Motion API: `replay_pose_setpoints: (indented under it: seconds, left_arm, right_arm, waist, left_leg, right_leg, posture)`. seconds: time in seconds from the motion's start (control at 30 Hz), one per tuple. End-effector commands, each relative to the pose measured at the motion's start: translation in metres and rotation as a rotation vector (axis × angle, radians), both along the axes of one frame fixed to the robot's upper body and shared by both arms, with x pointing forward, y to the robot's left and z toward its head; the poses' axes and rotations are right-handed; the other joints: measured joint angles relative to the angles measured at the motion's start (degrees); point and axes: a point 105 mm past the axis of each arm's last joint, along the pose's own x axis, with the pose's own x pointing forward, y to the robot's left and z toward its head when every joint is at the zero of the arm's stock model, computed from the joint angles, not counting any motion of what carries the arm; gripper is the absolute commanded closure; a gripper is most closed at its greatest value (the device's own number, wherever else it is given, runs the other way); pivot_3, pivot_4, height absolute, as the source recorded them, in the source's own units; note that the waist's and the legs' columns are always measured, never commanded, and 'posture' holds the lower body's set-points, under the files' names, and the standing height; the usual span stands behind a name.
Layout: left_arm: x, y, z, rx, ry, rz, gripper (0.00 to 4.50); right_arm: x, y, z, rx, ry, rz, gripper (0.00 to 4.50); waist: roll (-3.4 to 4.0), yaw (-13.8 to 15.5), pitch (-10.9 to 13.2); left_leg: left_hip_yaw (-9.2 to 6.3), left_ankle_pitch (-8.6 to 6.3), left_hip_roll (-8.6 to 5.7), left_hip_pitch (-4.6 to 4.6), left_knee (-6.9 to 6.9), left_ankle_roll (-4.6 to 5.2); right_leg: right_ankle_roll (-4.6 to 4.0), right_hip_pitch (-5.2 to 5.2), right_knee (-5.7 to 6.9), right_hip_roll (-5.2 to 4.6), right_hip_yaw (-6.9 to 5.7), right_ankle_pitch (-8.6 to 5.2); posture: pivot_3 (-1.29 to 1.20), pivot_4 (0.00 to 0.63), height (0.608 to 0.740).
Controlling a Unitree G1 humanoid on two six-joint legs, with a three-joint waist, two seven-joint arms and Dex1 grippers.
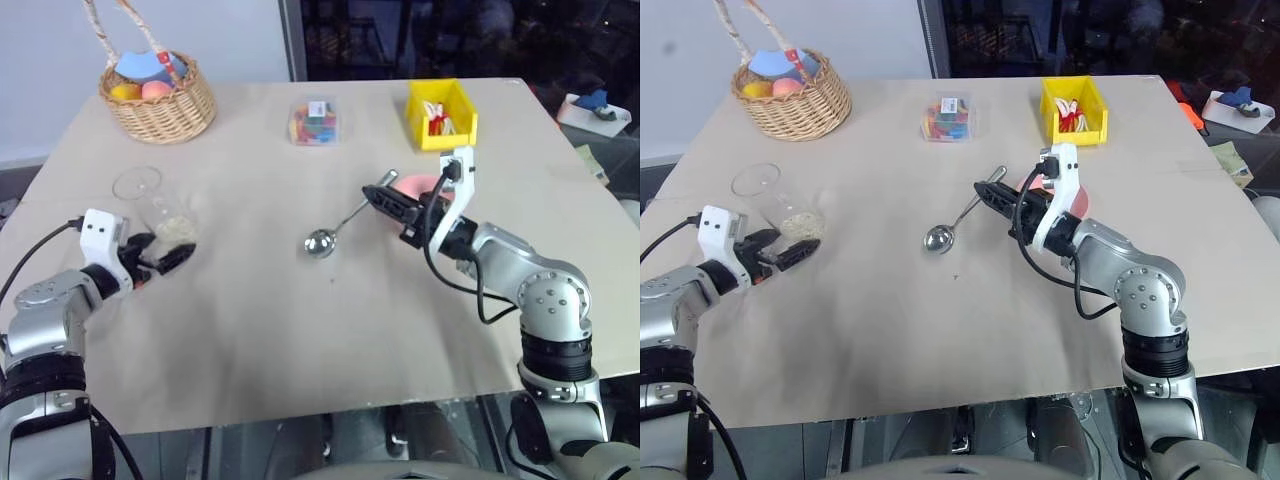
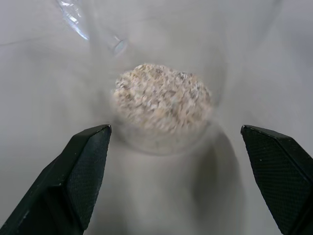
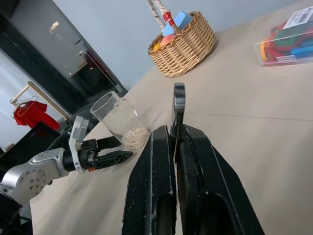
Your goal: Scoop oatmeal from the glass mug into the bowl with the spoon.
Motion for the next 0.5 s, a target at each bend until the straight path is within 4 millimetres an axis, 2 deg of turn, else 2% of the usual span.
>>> replay_pose_setpoints:
  seconds: [0.03,0.27,0.5]
  left_arm:
    - [0.005,-0.009,0.008,-0.039,-0.072,0.072,0.03]
    - [0.011,-0.023,-0.001,-0.113,-0.112,0.246,0.03]
    - [0.017,-0.052,0.002,-0.176,-0.197,0.395,0.03]
  right_arm:
    - [-0.009,0.001,0.014,0.012,-0.072,0.018,4.5]
    - [-0.009,0.0,0.012,0.005,-0.073,0.015,4.5]
    - [-0.009,0.0,0.011,0.003,-0.074,0.015,4.5]
  waist:
    - [0.0,0.1,0.0]
    - [-0.02,0.1,0.0]
    - [-0.05,0.2,0.0]
  left_leg:
    - [-0.01,0.0,0.0,0.01,0.0,0.0]
    - [-0.09,0.0,-0.02,0.06,0.05,0.0]
    - [-0.14,0.01,-0.07,0.07,0.13,0.01]
  right_leg:
    - [0.0,0.0,0.01,-0.01,0.02,0.0]
    - [0.0,0.03,0.1,-0.01,0.05,0.0]
    - [-0.01,0.07,0.19,-0.04,0.06,0.01]
  posture:
    - [0.0,0.15,0.74]
    - [0.0,0.15,0.74]
    - [0.0,0.15,0.74]
